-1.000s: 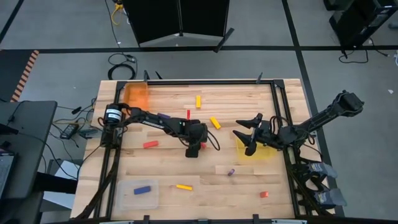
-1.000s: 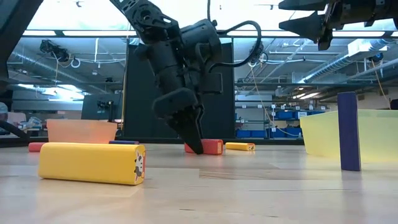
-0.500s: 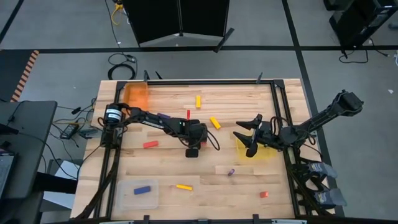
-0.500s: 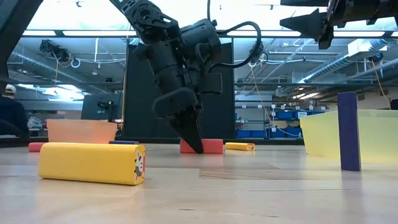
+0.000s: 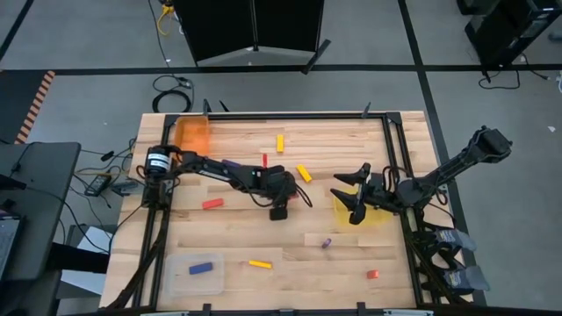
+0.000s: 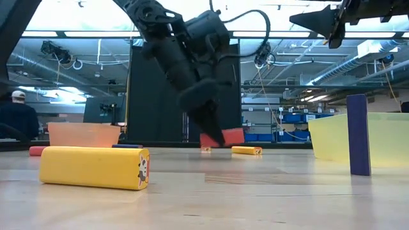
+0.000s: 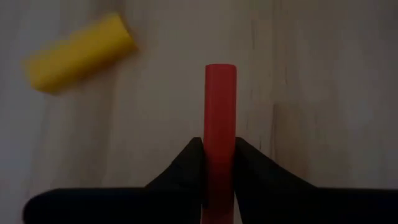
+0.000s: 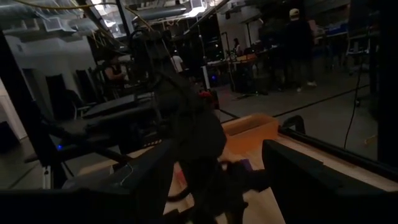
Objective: Sort blocks
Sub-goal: Put the top middle orange block into the orange transparent bin
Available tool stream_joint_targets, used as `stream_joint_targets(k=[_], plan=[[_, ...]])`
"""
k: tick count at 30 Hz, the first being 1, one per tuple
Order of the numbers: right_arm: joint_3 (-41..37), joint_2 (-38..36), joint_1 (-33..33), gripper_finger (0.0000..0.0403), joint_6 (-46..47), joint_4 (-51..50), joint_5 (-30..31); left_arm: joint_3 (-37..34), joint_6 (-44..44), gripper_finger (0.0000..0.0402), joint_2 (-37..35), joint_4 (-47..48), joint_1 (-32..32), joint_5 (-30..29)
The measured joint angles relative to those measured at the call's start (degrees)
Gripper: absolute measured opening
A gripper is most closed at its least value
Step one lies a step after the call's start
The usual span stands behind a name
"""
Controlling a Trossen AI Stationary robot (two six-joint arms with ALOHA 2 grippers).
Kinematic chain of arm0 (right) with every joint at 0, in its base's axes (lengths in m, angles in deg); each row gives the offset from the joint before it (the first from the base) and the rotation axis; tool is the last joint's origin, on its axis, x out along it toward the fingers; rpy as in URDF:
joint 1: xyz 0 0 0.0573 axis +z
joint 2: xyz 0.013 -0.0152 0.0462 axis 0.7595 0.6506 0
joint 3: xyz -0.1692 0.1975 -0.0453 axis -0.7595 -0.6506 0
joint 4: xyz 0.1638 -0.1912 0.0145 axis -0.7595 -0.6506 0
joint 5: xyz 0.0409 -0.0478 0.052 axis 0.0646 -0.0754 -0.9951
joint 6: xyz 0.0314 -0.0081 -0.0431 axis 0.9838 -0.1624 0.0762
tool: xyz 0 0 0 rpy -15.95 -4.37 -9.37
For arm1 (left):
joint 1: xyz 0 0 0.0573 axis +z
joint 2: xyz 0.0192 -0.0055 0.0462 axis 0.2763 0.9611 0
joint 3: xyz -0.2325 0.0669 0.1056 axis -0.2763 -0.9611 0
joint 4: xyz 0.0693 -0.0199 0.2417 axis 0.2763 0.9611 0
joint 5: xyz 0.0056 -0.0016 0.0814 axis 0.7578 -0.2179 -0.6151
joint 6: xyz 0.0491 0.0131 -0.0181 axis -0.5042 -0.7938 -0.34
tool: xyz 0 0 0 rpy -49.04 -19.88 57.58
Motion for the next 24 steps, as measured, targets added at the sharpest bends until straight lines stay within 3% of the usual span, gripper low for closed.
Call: stream_joint_targets(k=[4, 8, 12, 17, 24], plan=[[-0.01, 0.0, 0.34, 0.0254, 0.0, -0.02, 0.01, -3.82, 2.8, 0.0063, -5.78, -2.82, 0.5, -4.31], [-0.01, 0.0, 0.33, 0.0254, 0.28, 0.07, 0.01, -11.38, 9.22, 0.0063, -16.45, -1.55, 3.22, -10.53], [-0.01, 0.0, -0.24, 0.0254, 1.58, 0.11, 1.16, -20.31, 19.58, 0.0063, -29.33, 5.21, 7.23, -19.98], [-0.01, 0.0, -1.75, 0.0254, 2.06, -0.09, 2.0, -28.24, 33.2, 0.0063, -43.64, 15.0, 13.51, -24.96], [-0.01, 1.03, -4.38, 0.0254, 4.5, -0.02, 2.28, -32.23, 40.83, 0.0063, -52.75, 27.7, 22.66, -30.09]])
